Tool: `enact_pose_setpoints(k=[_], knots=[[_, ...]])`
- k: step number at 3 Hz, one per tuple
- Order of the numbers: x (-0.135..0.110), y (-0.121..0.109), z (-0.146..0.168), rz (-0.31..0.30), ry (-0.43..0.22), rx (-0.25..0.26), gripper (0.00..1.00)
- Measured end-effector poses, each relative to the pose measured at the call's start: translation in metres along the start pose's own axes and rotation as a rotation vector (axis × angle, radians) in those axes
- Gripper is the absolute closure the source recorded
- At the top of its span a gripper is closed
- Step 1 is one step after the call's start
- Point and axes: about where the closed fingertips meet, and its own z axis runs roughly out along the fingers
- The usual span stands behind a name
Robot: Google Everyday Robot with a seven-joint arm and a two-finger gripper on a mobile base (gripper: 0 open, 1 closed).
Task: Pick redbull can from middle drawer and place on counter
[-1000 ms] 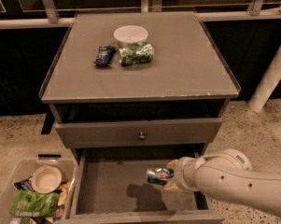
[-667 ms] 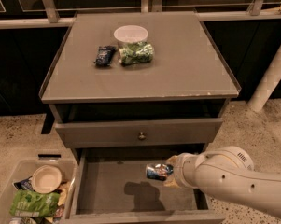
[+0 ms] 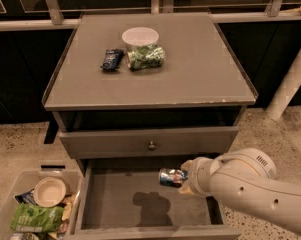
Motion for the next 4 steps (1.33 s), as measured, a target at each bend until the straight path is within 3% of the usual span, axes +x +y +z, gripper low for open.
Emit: enact_pose_setpoints(k=[1,2,3,4], knots=[[-0.022,-0.044,-0.049,-0.053,0.053,0.082,1.00],[-0.042,-0.094,-0.096,-0.069,0.058,0.163,1.00],[-0.046,-0.123,-0.127,-0.105,0.059,0.234,1.00],[-0.046,-0.125,-0.129,-0.109,0.058,0.239,1.00]])
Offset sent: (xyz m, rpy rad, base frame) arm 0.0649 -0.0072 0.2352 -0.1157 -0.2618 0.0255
